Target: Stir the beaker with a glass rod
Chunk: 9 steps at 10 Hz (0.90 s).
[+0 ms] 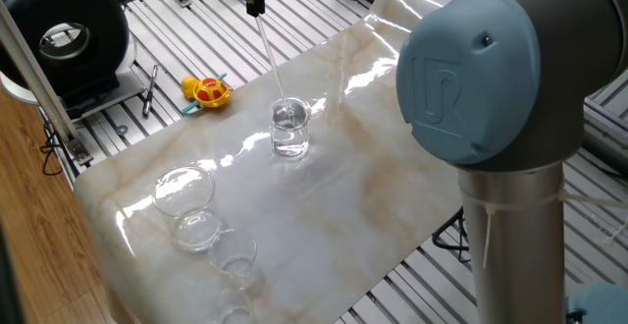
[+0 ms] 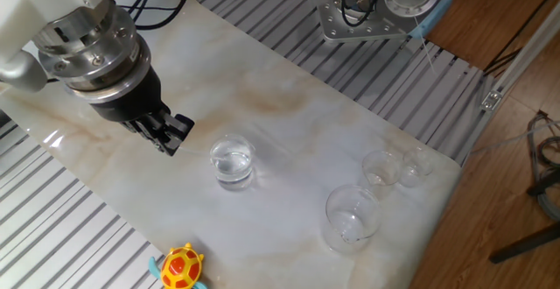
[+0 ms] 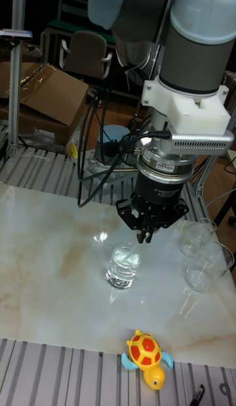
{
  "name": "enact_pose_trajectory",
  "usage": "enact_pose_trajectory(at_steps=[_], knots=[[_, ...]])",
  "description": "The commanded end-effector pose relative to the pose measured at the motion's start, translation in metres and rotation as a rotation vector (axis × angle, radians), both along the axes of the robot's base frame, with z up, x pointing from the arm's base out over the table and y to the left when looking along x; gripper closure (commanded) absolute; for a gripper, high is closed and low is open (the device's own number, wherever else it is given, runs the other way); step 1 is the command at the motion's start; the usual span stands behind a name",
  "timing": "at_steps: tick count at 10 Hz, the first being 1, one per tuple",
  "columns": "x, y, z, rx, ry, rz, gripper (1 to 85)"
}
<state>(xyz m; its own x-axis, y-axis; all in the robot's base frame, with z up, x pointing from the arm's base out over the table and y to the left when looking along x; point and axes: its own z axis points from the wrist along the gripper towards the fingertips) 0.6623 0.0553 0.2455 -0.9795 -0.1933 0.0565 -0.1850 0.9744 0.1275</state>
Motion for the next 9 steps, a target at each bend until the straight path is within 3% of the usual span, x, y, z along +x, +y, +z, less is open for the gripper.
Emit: enact_pose_trajectory(at_steps=[1,7,8,9], knots=[[0.0045,0.0024,-0.0013,0.009,-0.010,0.007,84.7],[0.0030,0.0102,-0.0008,0.031,0.009,-0.008,84.7],[0.0029,0.0068,-0.0014,0.018,0.008,0.002,81.7],[0.0032,0.0047,-0.0012,0.011,0.003,0.015,70.7]])
